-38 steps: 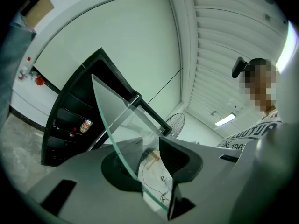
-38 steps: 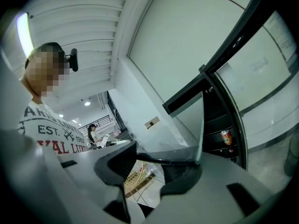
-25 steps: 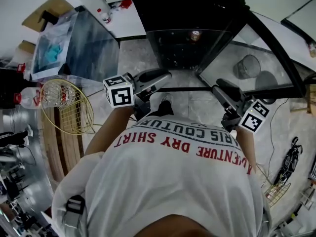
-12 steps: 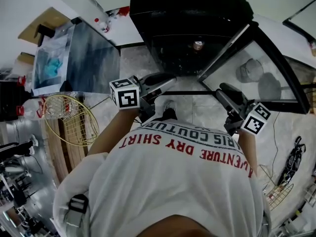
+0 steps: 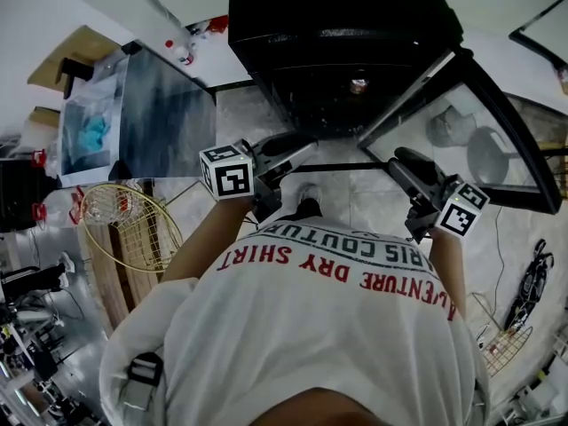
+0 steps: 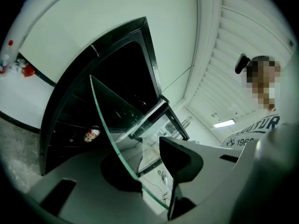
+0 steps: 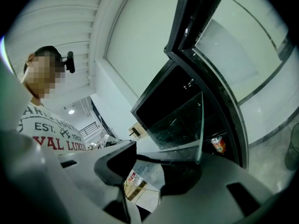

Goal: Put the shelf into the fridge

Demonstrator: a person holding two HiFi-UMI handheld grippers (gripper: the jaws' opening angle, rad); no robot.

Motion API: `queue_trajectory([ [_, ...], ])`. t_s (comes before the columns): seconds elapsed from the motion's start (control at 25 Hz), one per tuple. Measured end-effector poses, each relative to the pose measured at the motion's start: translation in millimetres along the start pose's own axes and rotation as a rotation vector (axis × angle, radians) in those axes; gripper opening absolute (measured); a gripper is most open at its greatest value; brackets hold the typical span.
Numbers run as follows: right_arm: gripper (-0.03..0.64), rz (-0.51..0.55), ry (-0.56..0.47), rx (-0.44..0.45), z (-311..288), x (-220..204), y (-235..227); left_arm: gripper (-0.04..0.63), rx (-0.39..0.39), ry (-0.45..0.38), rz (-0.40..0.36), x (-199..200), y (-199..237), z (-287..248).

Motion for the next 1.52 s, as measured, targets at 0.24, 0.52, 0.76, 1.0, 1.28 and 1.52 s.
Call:
queue_trajectory([
  [0.24,0.163,-0.014,0.008,0.000,-10,5,-17,0.129,0.005,0.004,0.012,8,16,-8],
  [0.52,0.163,-0.022,0.013,-0.005,-21,11,-31,0.129,0.012,0.002,0.020,16,31,-14],
  [0.76,0.164,-0.027,0.011,-0.004,-33,13,-45,0.129,0.021,-0.002,0.020,23,46,-18],
  [1.0,0.164,-0.038,0.012,-0.008,-39,13,-55,0.129,0.026,-0.002,0.023,25,56,-22],
  [1.28,0.164,-0.059,0.006,-0.009,-44,13,-62,0.129,0.036,-0.003,0.020,31,62,-24],
  [1.52,0.163,-0.068,0.000,-0.006,-50,15,-68,0.129,0.047,-0.002,0.017,36,67,-26],
])
Point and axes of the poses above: the fingertips, and each gripper's own axes: z backward along the fingers, y to its left, x out of its top, the point moved 7 cm from there along z, backward along the fingers, and after that the axes turned 2 degrees about -y, right-handed, at the moved point
